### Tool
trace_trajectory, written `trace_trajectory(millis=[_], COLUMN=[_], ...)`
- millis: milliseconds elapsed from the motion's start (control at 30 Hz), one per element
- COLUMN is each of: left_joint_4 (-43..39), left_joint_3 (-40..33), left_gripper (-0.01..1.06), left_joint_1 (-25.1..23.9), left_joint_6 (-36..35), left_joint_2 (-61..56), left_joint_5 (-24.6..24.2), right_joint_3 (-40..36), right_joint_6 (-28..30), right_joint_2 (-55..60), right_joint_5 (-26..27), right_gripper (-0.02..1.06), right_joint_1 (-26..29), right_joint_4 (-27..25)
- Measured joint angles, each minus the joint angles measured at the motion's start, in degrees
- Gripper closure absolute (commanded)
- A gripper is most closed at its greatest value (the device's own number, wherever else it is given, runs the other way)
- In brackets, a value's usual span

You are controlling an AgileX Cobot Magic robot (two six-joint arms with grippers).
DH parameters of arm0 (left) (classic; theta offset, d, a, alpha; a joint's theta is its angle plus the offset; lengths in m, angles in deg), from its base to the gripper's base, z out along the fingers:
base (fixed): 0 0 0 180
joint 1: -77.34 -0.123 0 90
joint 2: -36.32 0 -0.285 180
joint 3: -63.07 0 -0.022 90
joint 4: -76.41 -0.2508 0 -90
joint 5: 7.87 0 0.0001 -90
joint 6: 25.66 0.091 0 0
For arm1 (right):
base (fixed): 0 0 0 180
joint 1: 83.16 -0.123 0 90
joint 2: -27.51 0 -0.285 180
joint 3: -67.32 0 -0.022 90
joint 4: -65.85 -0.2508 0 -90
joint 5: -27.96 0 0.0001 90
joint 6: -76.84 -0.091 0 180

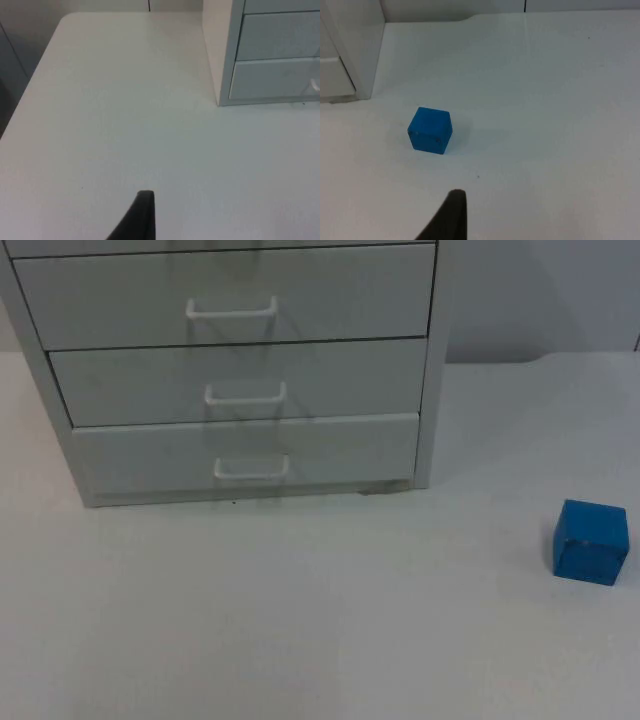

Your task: Open the drawer with the left hand, place the block into the drawer with the right hand, then close the drawer with the left hand.

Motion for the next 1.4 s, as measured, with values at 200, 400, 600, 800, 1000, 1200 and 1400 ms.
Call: trace_trajectory(millis=[200,400,600,800,1000,1200,1400], left_joint_4=[0.00,0.52,2.29,3.16,3.40,3.40,5.03], left_joint_3=[0.76,2.84,4.31,5.14,5.14,5.14,5.14], left_gripper=[0.00,0.00,0.00,0.00,0.00,0.00,0.00], left_joint_1=[0.00,0.00,0.00,0.00,0.00,0.00,0.00], left_joint_6=[0.00,0.00,0.00,0.11,0.75,1.09,3.50], left_joint_2=[3.69,14.93,27.34,39.70,49.08,53.34,53.57], left_joint_5=[0.00,3.52,8.21,12.83,14.76,16.35,16.69], right_joint_3=[2.74,5.97,7.54,7.70,7.70,7.70,7.70], right_joint_6=[0.00,0.00,0.00,0.00,0.00,0.00,0.00], right_joint_2=[4.54,16.28,29.71,42.68,50.70,53.58,53.58], right_joint_5=[0.70,7.86,13.46,14.81,15.03,15.63,15.63], right_gripper=[-0.01,-0.01,-0.01,-0.01,-0.01,-0.01,-0.01], right_joint_1=[0.00,0.00,0.00,0.12,0.12,0.12,0.12], right_joint_4=[0.00,0.00,0.00,0.00,0.00,0.00,0.00])
